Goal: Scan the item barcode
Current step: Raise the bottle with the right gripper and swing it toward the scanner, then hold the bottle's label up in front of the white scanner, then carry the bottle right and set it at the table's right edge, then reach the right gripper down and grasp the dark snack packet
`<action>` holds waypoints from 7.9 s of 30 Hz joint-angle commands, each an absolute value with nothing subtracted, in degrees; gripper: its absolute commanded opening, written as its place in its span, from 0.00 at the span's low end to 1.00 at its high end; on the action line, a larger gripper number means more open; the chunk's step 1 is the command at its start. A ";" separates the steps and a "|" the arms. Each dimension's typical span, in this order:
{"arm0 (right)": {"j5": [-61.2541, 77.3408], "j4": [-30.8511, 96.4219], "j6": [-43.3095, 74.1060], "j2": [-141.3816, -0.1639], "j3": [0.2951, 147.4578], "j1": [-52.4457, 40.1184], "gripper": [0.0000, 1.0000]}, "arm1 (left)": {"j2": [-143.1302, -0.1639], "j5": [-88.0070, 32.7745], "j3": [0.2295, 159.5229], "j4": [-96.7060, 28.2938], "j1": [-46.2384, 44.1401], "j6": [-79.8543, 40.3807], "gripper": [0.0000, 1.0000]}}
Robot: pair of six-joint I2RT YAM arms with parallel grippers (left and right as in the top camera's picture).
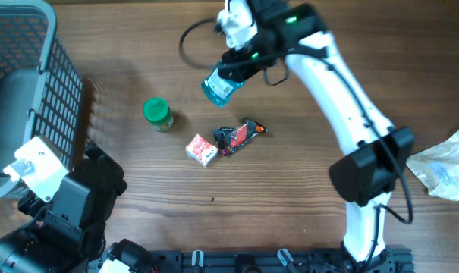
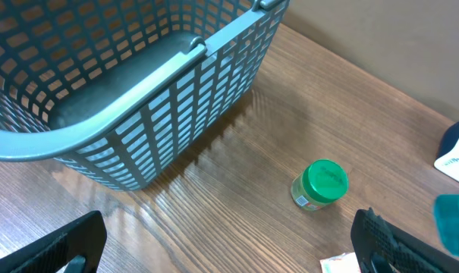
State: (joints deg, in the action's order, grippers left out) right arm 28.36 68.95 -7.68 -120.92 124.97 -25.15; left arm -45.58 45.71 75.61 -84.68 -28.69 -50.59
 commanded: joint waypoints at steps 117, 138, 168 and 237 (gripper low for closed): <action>-49.08 -23.62 -66.02 -143.11 125.93 -33.76 0.14 | -45.76 45.63 76.03 -84.71 -28.16 -51.90 1.00; -56.51 43.33 -1.63 -122.23 125.93 -15.51 0.13 | -45.76 45.63 76.03 -84.71 -28.16 -51.90 1.00; -18.98 54.17 25.50 -122.48 106.32 41.06 0.28 | -45.76 45.63 76.03 -84.71 -28.16 -51.90 1.00; 6.46 56.23 91.70 -123.33 87.11 -34.72 0.64 | -45.76 45.63 76.03 -84.71 -28.16 -51.90 1.00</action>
